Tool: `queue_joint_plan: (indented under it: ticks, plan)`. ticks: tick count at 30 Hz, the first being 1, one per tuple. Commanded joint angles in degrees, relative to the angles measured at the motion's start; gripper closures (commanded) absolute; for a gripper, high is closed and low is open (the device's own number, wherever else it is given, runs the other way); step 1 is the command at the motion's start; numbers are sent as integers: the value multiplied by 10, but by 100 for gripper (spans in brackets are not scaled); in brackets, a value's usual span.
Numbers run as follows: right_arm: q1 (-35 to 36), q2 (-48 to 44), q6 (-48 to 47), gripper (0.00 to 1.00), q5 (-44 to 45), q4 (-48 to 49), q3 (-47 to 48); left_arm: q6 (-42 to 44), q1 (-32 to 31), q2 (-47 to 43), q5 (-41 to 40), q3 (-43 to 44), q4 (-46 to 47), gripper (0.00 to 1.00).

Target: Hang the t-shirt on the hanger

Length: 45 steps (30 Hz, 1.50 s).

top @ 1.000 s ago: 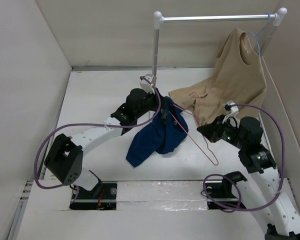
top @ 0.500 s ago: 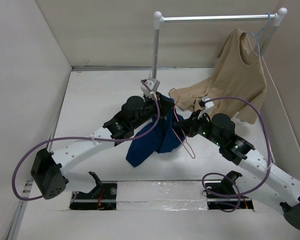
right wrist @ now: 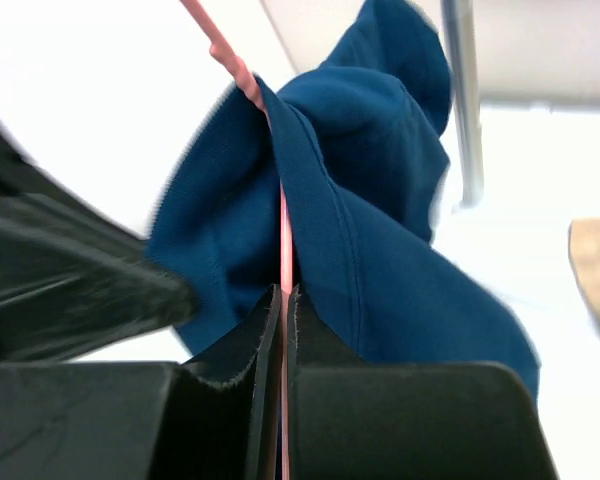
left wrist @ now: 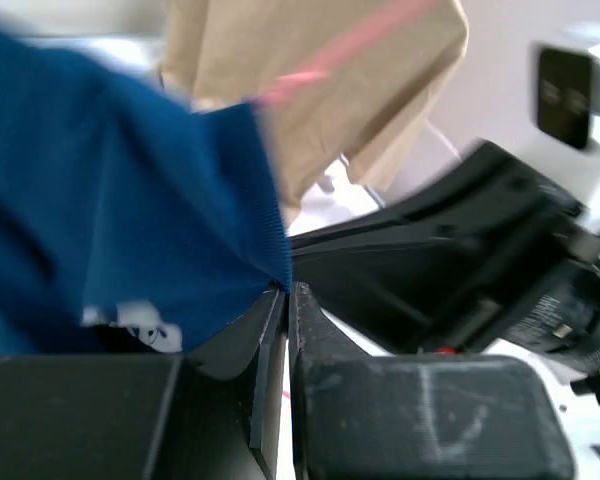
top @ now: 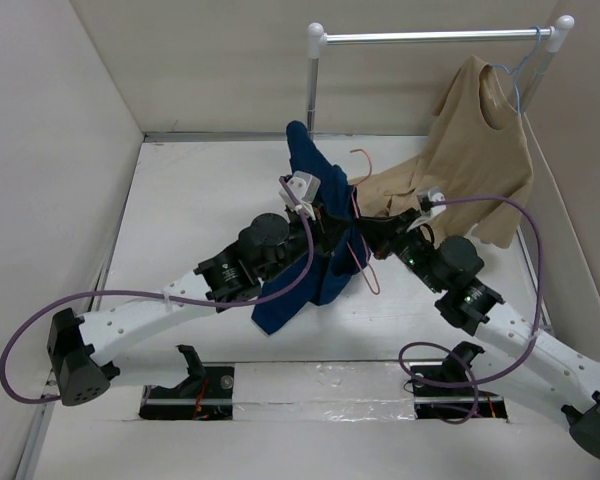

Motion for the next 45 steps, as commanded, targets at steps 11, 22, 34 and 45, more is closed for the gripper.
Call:
queue_joint_plan:
  ticks: [11,22,34,45]
  plan:
    - [12,-85,0,100,29,134,-58,-29,-5,-61,-53,-21,21,69]
    - [17,-154,-3,100,15,130,-91,-106,-5,-85,-185,-19,53,62]
    - [17,-182,2,100,7,95,-82,-42,-5,38,-136,69,43,66]
    - [17,-190,3,100,15,73,-75,-5,7,87,-97,83,60,96]
